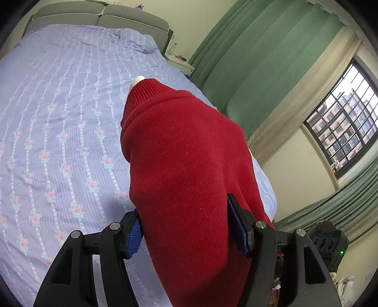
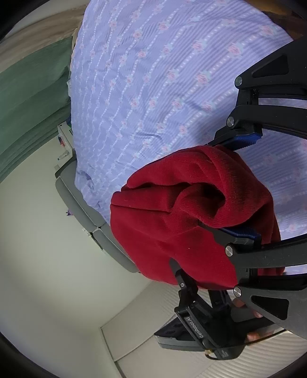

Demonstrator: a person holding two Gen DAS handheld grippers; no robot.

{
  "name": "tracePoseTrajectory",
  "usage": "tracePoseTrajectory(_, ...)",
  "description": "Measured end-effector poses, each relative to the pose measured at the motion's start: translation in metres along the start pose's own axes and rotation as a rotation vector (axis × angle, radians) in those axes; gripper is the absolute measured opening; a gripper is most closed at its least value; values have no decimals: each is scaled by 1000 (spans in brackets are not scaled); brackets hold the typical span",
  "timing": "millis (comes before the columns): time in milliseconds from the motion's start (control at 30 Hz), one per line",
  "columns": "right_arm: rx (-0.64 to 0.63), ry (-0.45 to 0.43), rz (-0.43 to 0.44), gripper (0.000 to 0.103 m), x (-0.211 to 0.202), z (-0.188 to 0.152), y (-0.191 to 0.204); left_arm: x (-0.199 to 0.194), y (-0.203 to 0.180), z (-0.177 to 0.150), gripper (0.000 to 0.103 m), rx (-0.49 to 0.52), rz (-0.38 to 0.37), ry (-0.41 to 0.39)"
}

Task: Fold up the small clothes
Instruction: 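Carry the bundle with both tools and lower it onto the woven basket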

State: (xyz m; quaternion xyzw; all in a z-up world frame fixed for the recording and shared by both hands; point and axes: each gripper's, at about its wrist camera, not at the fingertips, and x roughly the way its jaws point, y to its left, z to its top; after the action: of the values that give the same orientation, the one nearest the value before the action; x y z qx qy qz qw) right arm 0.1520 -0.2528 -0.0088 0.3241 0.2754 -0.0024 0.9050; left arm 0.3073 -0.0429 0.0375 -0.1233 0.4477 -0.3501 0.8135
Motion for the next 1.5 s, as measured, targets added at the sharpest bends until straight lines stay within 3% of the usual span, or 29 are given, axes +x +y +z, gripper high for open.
tracePoseTrajectory(500, -88, 47, 14, 54, 19, -57, 84, -80, 81, -17, 63, -15, 23, -53)
tracePoseTrajectory(1067, -199, 129, 107, 54, 81, -127, 217, -200, 194, -23, 63, 6, 154, -152)
tracePoseTrajectory(1500, -260, 209, 184, 53, 128, -182, 310, -282, 289, -32, 63, -43, 241, -171)
